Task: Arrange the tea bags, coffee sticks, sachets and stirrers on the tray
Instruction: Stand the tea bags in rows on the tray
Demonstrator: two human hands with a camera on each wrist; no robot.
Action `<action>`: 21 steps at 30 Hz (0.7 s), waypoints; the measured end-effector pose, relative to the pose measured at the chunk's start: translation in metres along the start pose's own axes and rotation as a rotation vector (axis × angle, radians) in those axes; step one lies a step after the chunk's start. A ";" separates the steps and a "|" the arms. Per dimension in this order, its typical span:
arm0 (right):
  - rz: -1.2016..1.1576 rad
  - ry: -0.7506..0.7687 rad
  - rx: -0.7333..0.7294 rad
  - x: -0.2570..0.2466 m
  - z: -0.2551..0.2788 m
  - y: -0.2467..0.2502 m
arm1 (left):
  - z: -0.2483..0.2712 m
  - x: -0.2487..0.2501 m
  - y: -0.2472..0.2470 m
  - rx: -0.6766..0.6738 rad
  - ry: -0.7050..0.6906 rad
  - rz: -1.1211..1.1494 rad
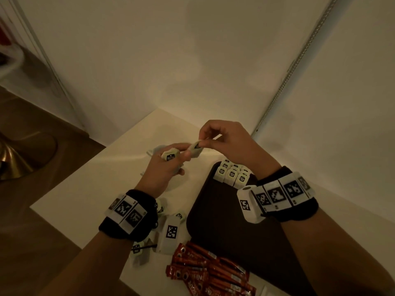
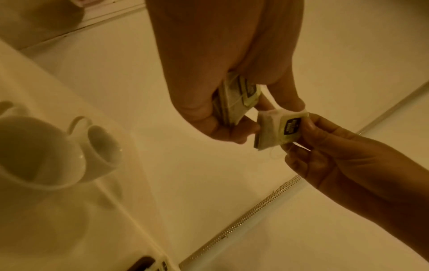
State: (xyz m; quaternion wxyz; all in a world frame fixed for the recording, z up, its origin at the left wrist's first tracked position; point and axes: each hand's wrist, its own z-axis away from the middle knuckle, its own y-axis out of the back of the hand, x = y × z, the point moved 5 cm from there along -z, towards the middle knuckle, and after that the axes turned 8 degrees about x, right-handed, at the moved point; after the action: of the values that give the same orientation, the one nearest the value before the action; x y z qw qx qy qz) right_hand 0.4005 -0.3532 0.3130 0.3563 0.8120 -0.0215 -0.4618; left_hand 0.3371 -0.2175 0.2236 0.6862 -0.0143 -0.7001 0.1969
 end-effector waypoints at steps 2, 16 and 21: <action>-0.008 -0.003 -0.011 0.001 0.000 0.002 | -0.001 0.007 -0.001 0.008 -0.046 -0.046; 0.025 -0.065 -0.046 -0.003 -0.003 0.000 | -0.001 0.011 -0.013 -0.015 -0.024 -0.018; 0.073 -0.083 -0.055 -0.021 -0.013 0.004 | 0.011 -0.013 -0.030 -0.101 0.271 0.240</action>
State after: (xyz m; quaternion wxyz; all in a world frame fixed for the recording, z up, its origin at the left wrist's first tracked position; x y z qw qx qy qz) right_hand 0.4000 -0.3408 0.3347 0.3939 0.7807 -0.0531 -0.4821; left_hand 0.3347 -0.2518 0.2206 0.7443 -0.1584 -0.6035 0.2381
